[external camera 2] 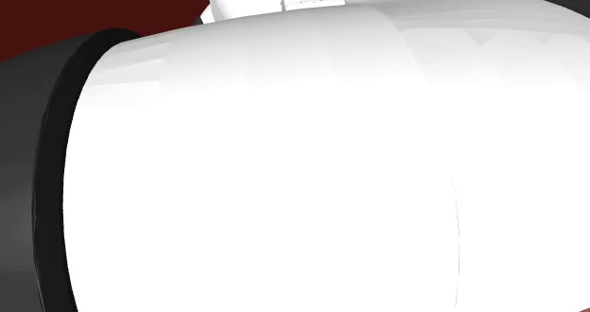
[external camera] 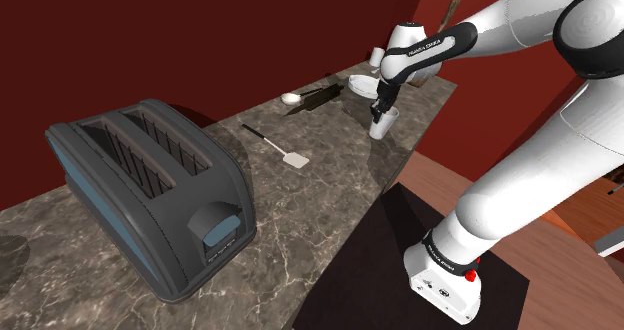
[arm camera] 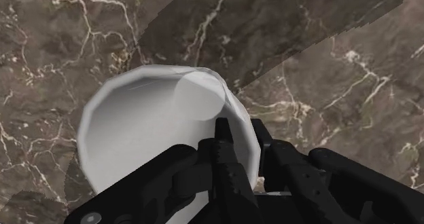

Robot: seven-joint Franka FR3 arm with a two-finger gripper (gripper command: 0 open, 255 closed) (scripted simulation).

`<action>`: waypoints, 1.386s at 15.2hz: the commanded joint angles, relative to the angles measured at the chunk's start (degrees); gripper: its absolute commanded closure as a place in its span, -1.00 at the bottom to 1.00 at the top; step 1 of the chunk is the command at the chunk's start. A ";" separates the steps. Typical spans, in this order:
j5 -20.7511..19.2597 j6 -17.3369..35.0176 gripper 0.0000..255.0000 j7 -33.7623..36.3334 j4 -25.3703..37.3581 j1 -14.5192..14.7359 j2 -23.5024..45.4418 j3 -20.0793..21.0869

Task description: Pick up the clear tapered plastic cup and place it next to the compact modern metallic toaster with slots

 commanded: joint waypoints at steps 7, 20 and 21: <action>0.00 0.01 1.00 0.00 0.00 0.00 0.01 0.00; 0.08 -10.45 1.00 -0.79 5.25 0.23 -5.28 0.62; 0.11 -11.24 1.00 -0.86 5.74 0.25 -5.59 0.68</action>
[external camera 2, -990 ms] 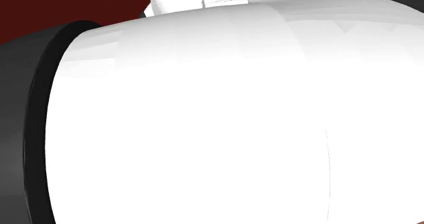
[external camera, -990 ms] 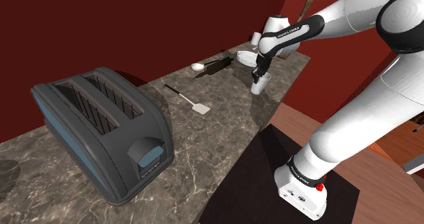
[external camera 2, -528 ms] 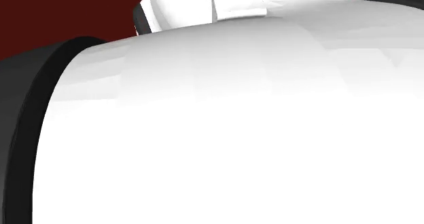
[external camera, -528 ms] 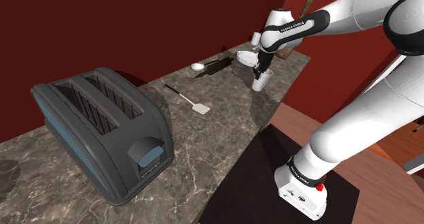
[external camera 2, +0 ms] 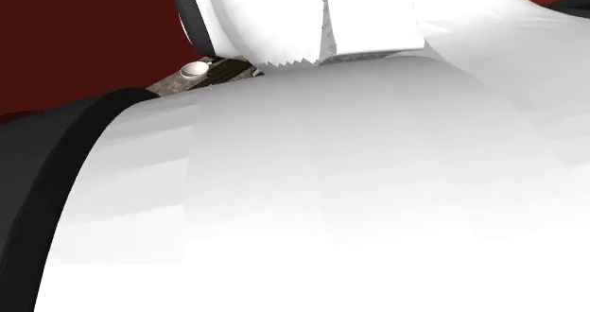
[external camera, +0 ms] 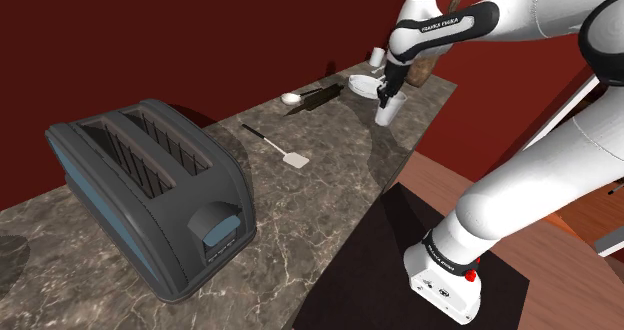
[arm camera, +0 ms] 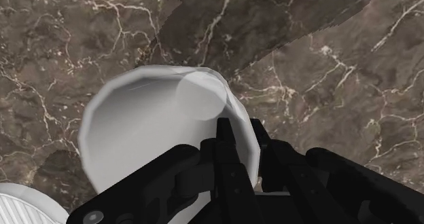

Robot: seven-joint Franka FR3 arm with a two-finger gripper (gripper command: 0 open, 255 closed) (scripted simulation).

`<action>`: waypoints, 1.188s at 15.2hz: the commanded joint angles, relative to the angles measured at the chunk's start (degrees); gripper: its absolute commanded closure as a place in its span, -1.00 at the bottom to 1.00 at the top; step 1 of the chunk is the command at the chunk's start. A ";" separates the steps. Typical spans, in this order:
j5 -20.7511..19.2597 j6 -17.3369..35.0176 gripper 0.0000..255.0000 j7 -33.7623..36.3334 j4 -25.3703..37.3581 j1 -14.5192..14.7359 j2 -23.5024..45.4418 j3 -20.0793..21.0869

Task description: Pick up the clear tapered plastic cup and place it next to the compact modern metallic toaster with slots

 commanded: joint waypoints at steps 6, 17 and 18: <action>0.14 -5.60 1.00 -0.45 3.55 0.14 -2.07 0.40; 0.55 -14.09 1.00 -1.37 10.44 0.37 -3.73 0.93; 0.59 -14.86 1.00 -1.46 11.14 0.39 -3.81 0.98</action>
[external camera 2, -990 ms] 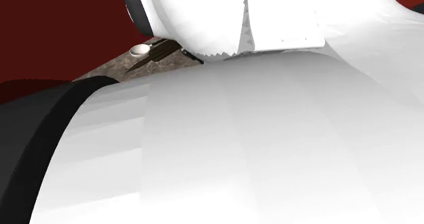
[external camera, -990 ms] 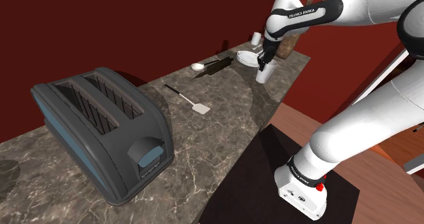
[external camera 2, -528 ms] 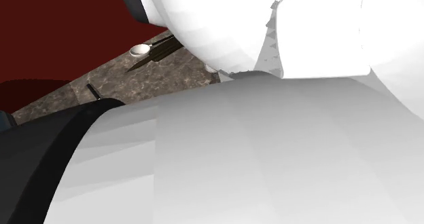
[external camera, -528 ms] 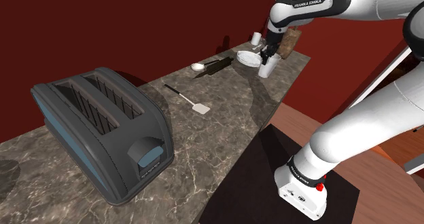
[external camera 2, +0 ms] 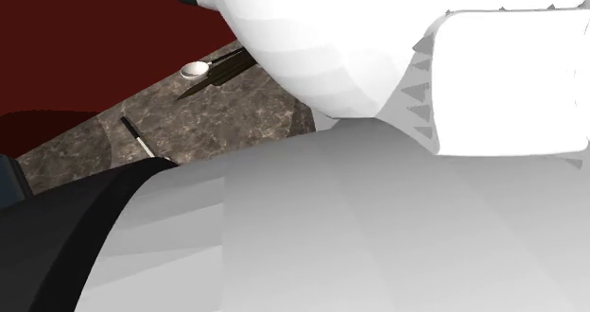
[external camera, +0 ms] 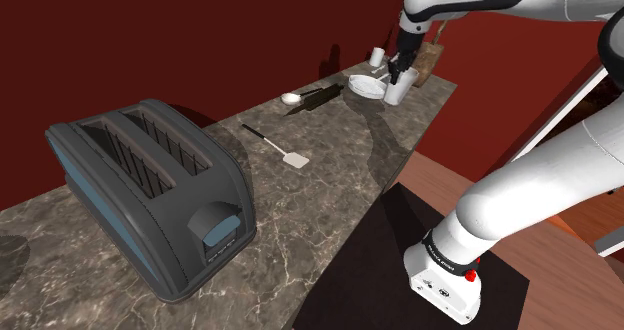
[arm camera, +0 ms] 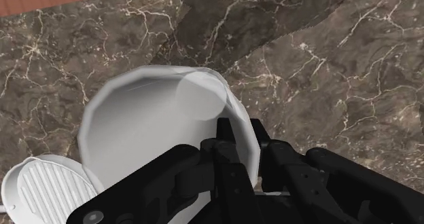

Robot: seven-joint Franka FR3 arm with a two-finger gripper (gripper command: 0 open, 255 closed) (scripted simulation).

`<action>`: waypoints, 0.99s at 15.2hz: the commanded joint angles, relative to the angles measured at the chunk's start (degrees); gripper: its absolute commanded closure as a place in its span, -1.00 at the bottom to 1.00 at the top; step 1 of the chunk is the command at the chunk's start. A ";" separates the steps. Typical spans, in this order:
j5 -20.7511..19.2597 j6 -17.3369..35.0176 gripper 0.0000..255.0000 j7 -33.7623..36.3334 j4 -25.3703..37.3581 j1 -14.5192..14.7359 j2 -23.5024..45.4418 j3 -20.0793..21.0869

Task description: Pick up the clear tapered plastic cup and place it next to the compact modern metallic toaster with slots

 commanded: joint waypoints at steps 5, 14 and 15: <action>0.24 -4.55 1.00 -0.54 4.29 0.13 -0.28 0.26; 0.65 -11.40 1.00 -1.48 11.68 0.30 0.22 0.55; 0.70 -12.17 1.00 -1.59 12.57 0.32 0.34 0.57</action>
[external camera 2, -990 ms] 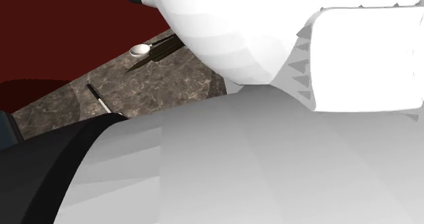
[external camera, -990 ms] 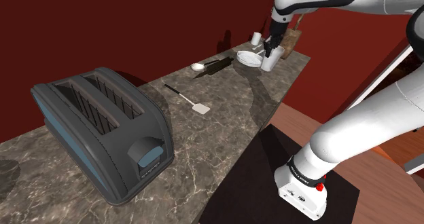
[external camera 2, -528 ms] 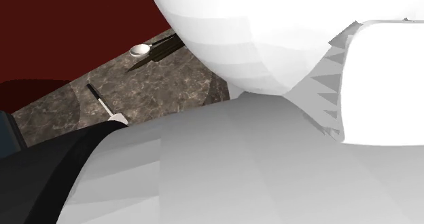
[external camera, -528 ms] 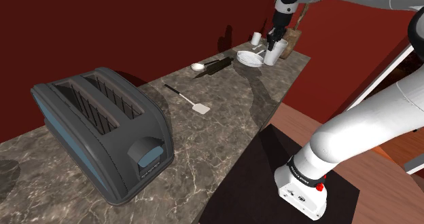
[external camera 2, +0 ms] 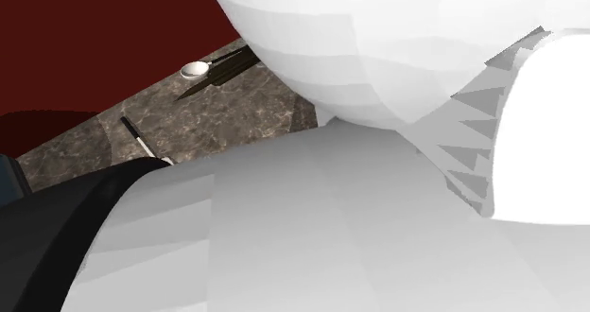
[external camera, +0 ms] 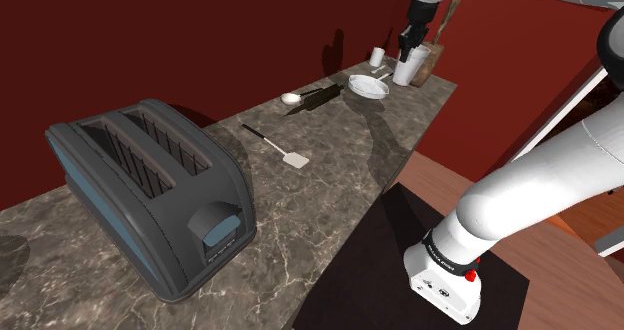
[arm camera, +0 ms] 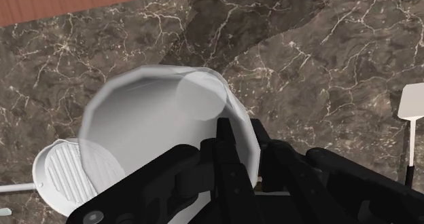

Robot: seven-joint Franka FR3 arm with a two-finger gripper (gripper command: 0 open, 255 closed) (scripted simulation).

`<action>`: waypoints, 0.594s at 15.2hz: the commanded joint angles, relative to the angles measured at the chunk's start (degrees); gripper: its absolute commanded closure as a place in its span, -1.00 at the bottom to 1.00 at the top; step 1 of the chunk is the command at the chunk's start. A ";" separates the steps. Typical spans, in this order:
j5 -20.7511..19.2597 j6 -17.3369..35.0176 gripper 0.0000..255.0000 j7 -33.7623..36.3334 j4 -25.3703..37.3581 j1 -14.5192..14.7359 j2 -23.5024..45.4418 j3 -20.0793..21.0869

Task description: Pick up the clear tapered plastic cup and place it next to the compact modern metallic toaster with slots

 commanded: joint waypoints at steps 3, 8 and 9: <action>0.19 -3.14 1.00 -0.43 3.67 0.08 0.53 0.11; 0.44 -7.03 1.00 -1.06 8.59 0.15 1.53 0.18; 0.49 -7.82 1.00 -1.19 9.63 0.16 1.77 0.19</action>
